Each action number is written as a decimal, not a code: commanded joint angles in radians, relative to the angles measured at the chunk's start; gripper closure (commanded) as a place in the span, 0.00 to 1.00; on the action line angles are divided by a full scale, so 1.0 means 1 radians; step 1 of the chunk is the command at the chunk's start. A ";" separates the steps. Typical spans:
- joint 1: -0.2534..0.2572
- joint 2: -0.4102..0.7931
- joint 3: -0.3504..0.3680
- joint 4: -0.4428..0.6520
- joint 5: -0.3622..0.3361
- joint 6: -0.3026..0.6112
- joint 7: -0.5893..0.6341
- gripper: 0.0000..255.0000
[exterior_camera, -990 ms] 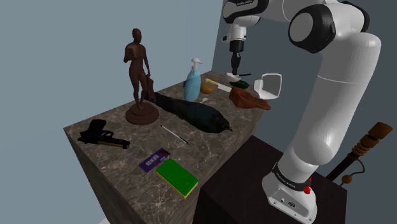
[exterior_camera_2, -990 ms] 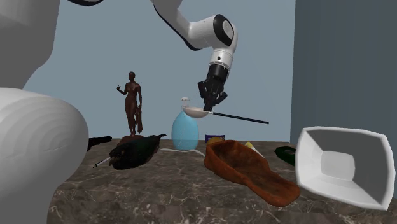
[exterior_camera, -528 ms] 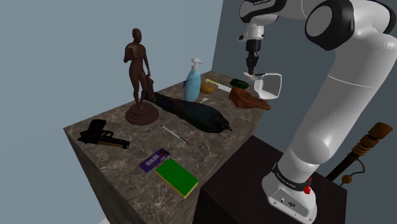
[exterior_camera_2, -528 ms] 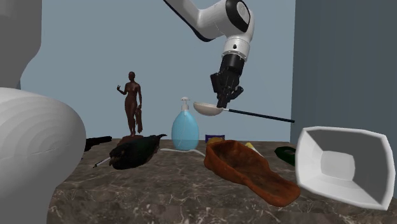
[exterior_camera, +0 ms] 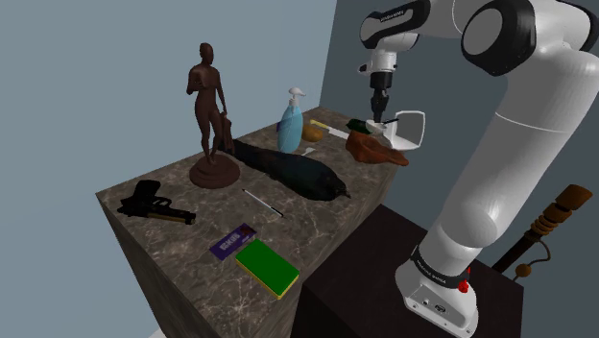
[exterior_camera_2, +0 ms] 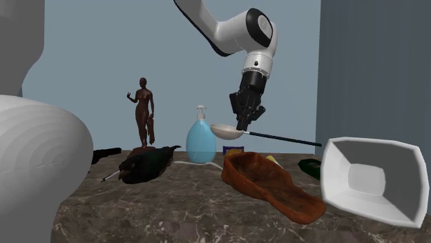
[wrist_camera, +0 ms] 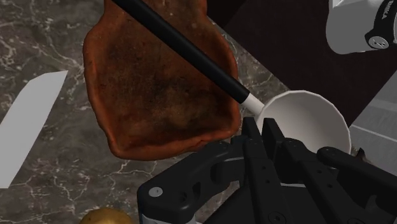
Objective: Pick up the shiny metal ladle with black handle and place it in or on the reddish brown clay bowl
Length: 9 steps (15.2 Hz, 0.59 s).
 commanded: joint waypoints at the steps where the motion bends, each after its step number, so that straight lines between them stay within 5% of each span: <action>1: 0.000 0.002 0.000 -0.027 0.001 0.029 -0.002 1.00; 9: -0.003 0.029 0.000 -0.107 0.013 0.131 -0.012 1.00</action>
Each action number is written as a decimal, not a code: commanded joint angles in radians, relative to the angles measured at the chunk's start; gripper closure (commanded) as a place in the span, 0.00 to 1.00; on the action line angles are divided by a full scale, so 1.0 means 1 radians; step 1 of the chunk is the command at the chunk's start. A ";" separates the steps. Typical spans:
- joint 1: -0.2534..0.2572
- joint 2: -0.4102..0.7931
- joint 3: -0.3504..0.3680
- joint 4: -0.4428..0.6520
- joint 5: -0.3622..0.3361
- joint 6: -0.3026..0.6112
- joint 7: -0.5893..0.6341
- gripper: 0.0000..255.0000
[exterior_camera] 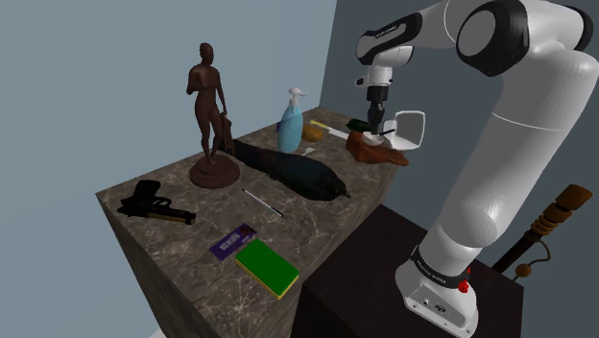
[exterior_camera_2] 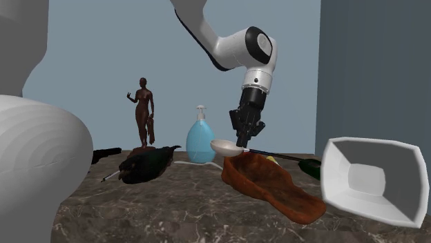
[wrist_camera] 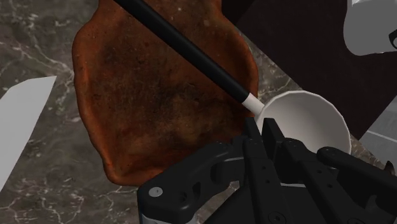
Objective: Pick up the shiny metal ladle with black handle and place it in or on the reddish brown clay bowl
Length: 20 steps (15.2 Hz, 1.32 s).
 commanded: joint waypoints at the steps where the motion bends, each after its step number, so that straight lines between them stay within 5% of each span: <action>1: 0.000 0.009 0.001 -0.018 0.004 0.025 -0.002 1.00; 9: -0.001 0.011 0.001 -0.022 0.006 0.032 -0.003 1.00; 10: -0.001 0.011 0.001 -0.022 0.006 0.032 -0.003 0.00; 15: -0.001 0.011 0.001 -0.022 0.006 0.032 -0.003 0.00; 20: -0.011 0.049 -0.003 0.140 0.019 -0.098 -0.016 0.00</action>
